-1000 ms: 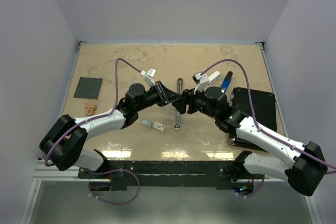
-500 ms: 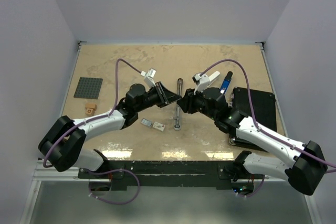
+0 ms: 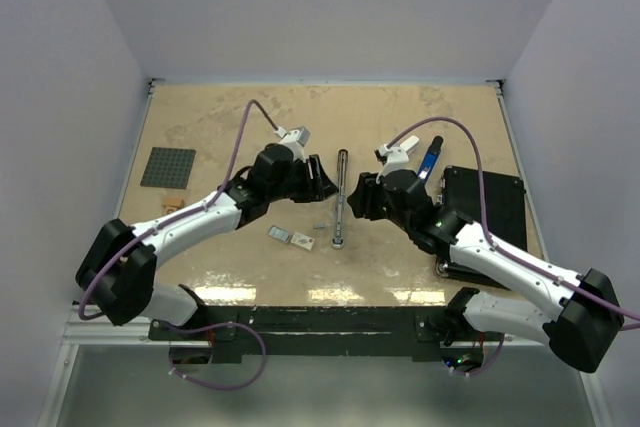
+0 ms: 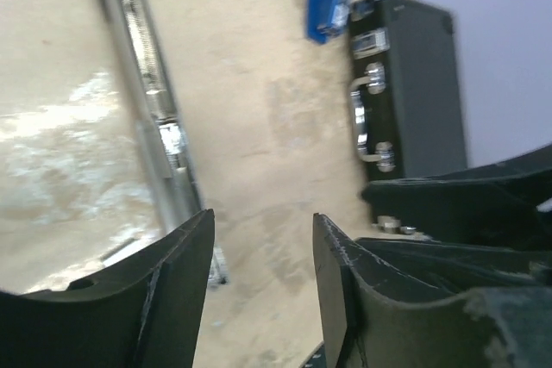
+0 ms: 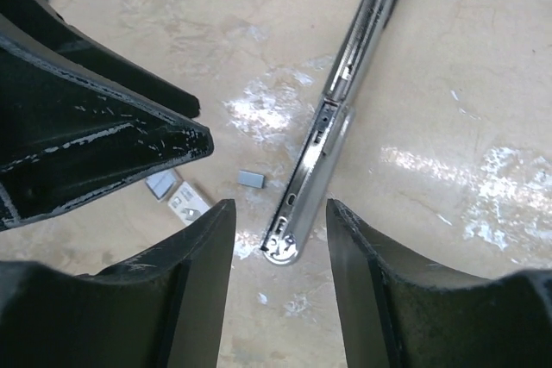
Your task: Load the staples into the stapler
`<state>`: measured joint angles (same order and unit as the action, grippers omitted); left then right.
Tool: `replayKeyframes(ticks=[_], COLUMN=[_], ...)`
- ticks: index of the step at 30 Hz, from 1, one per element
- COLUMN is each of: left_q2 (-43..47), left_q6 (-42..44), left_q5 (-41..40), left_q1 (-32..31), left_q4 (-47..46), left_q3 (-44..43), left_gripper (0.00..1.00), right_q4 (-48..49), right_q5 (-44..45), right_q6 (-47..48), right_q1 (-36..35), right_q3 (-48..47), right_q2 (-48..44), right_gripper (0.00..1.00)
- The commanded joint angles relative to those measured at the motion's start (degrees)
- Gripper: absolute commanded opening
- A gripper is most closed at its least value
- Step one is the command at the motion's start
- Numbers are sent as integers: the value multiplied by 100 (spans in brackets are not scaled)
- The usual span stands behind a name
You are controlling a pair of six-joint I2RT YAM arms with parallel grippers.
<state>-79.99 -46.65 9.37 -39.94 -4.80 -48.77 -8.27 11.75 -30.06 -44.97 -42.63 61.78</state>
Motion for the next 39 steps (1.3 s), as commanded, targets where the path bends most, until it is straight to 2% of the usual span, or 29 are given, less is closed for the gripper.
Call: replayKeyframes(ticks=[1, 5, 6, 12, 15, 20, 27, 37, 39], left_q2=[-499, -1070, -1141, -1397, -1590, -2046, -2469, -2917, -2944], left_q6=[1621, 2966, 3448, 4943, 5445, 5982, 6265, 6388, 6388], left_q5=[-314, -22, -49, -233, -154, -189, -84, -75, -58], left_q1=[-57, -101, -145, -233, -277, -470, -567, -567, -567], left_q4=[2016, 2658, 2851, 2880, 2897, 3090, 3151, 3530, 3573], left_q3=[-720, -1063, -1195, -1310, -1415, -1775, -2039, -2365, -2374], left_gripper=[60, 67, 67, 71, 69, 59, 45, 41, 38], right_q4=[-342, -377, -429, -868, -1000, -1185, -1440, -1519, -1519], right_q5=[468, 583, 635, 1347, 1602, 1936, 2279, 2385, 2394], right_q6=[-246, -184, -184, -377, -439, -439, -369, -316, -316], right_q1=[32, 59, 76, 138, 182, 234, 287, 313, 322], right_q3=[-70, -114, -131, -237, -202, -184, -175, -237, -246], right_q2=[-8, -43, -52, -350, -561, -992, -1317, -1353, -1344], right_gripper=[52, 58, 64, 82, 83, 83, 83, 83, 83])
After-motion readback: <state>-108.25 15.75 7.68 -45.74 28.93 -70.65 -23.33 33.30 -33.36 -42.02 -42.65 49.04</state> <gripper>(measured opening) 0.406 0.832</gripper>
